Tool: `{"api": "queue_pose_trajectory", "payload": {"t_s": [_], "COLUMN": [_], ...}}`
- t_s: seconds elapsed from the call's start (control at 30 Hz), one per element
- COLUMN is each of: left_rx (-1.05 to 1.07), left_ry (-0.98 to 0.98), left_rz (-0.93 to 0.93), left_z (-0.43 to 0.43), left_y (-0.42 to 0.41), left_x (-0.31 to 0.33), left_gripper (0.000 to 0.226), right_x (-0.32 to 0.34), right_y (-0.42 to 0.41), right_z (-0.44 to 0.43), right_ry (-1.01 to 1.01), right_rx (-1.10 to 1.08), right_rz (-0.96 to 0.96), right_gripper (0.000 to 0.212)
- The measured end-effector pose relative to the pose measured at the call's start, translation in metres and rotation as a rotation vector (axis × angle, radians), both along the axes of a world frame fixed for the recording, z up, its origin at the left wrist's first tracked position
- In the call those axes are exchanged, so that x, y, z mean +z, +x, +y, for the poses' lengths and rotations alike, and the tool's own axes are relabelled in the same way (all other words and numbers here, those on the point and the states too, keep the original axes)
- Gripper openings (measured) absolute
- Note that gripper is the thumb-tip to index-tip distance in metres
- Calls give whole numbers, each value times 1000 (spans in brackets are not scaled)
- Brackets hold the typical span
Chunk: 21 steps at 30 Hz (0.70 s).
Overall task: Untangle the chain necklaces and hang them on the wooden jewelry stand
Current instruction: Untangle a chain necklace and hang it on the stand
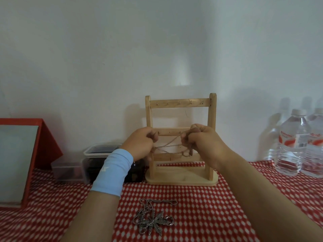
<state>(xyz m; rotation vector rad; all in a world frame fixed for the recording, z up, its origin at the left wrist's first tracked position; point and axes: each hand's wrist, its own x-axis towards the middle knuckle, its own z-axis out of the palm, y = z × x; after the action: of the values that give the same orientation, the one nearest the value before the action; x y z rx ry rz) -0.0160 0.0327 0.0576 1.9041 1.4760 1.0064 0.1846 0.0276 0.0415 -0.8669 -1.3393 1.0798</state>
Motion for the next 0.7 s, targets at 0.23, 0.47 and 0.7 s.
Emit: {"api": "queue_pose_trajectory", "payload": {"t_s": [0.23, 0.47, 0.7], "left_rx": [-74, -294, -667], "left_ry": [12, -379, -265], "left_rz": [206, 530, -245], "left_z": [10, -5, -15], "left_y": [-18, -4, 31], "left_x": [-6, -3, -5], "left_gripper": [38, 28, 26], "right_x": [11, 16, 17], "right_y": [11, 7, 1], "right_z": [-9, -18, -21], "right_ry": [-58, -26, -53], "right_rx": [122, 261, 319], "right_rz": [276, -12, -100], "right_gripper": [43, 28, 30]}}
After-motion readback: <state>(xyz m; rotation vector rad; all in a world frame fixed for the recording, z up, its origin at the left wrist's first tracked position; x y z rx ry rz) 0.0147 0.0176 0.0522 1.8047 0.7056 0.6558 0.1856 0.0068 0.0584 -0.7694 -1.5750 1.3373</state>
